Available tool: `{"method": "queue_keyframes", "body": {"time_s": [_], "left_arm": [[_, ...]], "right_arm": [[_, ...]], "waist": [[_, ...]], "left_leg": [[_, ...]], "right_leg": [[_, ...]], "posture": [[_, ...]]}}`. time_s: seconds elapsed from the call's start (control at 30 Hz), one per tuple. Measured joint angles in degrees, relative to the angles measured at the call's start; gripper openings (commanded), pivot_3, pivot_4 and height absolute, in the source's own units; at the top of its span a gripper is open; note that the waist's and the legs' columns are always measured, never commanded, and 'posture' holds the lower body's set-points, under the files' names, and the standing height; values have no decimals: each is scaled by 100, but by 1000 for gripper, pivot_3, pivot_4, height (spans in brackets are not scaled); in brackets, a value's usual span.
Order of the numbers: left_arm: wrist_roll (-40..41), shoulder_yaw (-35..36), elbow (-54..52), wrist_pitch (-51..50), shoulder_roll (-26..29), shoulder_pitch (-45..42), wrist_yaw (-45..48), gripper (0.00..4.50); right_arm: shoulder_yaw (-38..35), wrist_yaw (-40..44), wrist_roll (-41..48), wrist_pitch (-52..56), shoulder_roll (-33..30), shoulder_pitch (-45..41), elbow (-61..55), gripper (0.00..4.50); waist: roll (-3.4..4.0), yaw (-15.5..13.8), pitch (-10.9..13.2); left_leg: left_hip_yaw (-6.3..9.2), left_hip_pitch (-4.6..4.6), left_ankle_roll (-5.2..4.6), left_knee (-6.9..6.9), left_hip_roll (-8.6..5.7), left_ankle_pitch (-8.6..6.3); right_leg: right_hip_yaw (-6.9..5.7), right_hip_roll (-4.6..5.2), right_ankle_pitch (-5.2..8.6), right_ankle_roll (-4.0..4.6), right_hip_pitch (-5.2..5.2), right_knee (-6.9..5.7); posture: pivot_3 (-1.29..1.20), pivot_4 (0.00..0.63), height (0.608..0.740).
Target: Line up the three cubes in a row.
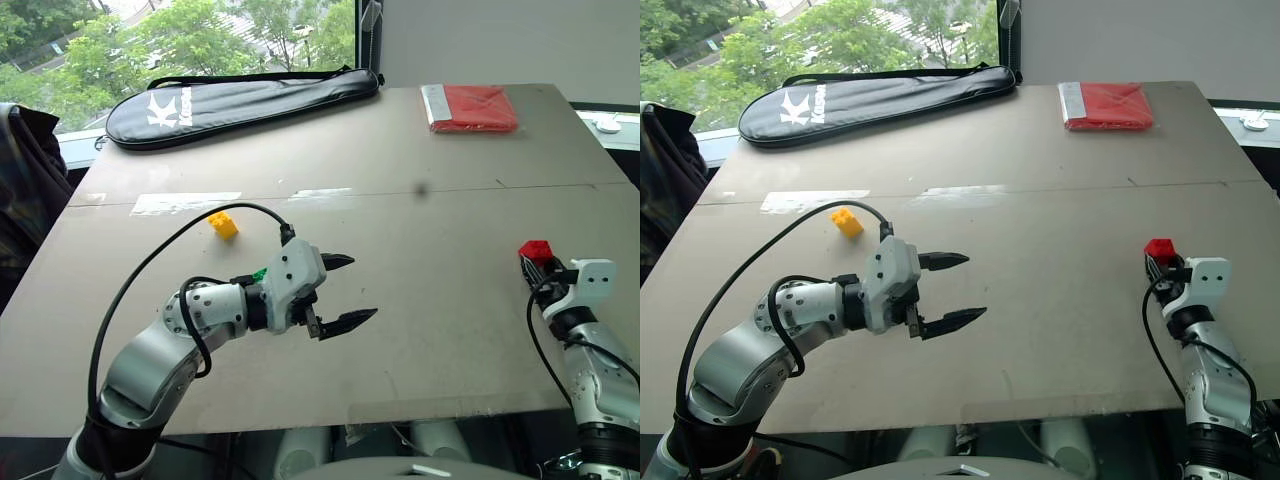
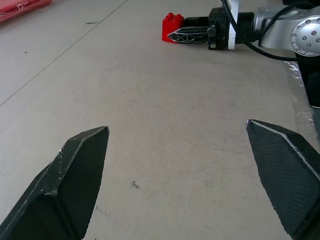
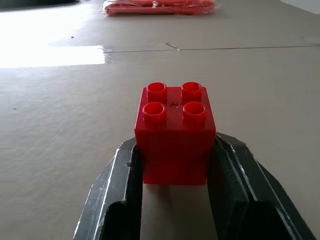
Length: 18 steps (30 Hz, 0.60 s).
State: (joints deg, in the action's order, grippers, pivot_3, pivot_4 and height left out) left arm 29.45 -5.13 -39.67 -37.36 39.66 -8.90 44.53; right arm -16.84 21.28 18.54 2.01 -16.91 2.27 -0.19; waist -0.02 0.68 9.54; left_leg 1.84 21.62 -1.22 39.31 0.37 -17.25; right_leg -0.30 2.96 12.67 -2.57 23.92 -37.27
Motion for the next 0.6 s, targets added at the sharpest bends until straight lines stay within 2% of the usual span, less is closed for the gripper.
{"method": "queue_keyframes", "body": {"time_s": [0.1, 0.17, 0.27, 0.6], "left_arm": [[-5, -4, 5, 3, 0, 1, 2, 4500], [-11, -21, 33, 18, -5, -2, 5, 4500], [-13, -133, 38, 27, -12, -5, 8, 4500], [-92, -168, 113, 144, 2, 10, 39, 4500]], "right_arm": [[448, -292, -154, 288, 394, 425, -777, 1249], [1044, -628, -427, 528, 817, 737, -1450, 1249], [1629, -893, -651, 833, 1098, 777, -1770, 1249], [1705, -1058, -909, 1123, 1050, 739, -1950, 1249]], "waist": [[-1, -4, -1], [-3, 15, -1], [-4, 15, 0], [-15, 4, 3]], "left_leg": [[3, -2, 1, 0, 4, 0], [2, -2, 2, 0, 6, 1], [-5, -1, 26, 3, 3, 16], [3, 6, 27, 11, 0, 18]], "right_leg": [[-1, 3, 2, 2, 3, -13], [4, -2, 16, 20, 14, -24], [14, 3, 27, 5, 26, -40], [12, -8, 26, 7, 28, -43]], "posture": [[0, 150, 700], [0, 150, 700], [0, 150, 700], [0, 150, 700]]}}
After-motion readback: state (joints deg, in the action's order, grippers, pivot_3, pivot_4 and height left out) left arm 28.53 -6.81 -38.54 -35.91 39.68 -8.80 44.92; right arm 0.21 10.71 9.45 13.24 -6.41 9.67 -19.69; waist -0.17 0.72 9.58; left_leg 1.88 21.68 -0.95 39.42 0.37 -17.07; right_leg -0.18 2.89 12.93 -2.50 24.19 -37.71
